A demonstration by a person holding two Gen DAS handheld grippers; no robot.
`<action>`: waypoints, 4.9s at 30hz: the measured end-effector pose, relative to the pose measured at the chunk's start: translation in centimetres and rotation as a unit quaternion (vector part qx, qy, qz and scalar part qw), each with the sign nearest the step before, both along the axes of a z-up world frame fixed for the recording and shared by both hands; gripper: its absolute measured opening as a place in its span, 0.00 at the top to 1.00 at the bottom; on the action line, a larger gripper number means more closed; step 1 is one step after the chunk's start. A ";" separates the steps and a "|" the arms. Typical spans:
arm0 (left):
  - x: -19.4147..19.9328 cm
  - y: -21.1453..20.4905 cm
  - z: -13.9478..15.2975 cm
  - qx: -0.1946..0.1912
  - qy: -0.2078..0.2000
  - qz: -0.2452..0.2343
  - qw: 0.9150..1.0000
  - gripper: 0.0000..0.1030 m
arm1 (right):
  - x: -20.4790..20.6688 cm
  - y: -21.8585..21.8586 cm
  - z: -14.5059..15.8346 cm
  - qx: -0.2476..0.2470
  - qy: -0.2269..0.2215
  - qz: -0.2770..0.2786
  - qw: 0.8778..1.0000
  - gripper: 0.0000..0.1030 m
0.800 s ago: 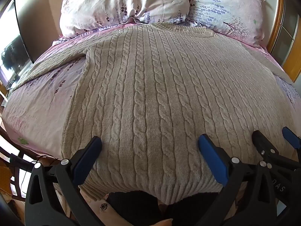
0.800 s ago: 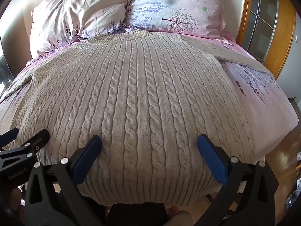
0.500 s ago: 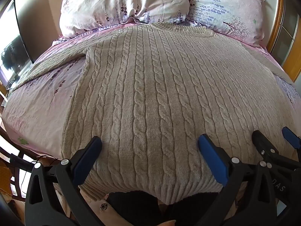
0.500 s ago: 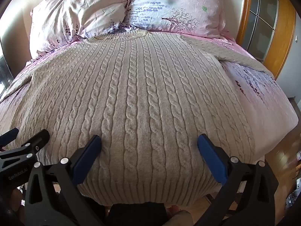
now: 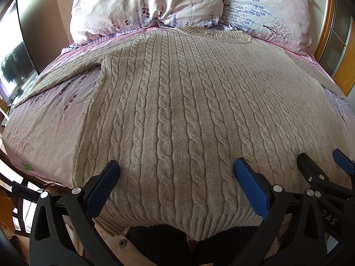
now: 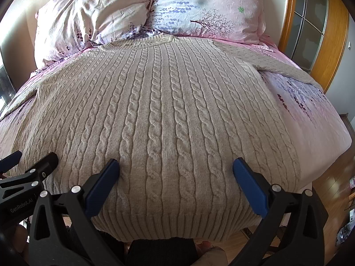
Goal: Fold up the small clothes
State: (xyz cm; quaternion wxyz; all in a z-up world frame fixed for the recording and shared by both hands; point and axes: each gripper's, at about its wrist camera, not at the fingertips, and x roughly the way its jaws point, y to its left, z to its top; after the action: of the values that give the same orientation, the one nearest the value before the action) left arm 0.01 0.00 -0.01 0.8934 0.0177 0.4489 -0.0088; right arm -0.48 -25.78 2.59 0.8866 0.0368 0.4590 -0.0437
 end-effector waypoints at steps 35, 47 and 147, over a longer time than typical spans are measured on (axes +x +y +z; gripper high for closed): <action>0.0 0.0 0.0 0.001 0.001 0.000 1.000 0.01 | 0.0 0.0 0.0 0.000 0.001 0.000 1.000 0.02; 0.0 0.0 0.0 0.001 0.001 0.000 1.000 0.01 | 0.0 0.0 0.0 0.000 0.001 0.000 1.000 0.02; 3.6 1.9 2.1 -0.173 -0.103 -0.120 0.972 0.01 | 16.8 -26.3 6.5 0.286 -0.184 -0.133 0.931 0.91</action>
State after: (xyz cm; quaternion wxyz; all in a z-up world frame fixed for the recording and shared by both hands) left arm 3.57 1.94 2.07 0.9167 -0.0831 0.3406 -0.1916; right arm 16.37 -52.06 9.06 0.8934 0.3574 0.2715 -0.0205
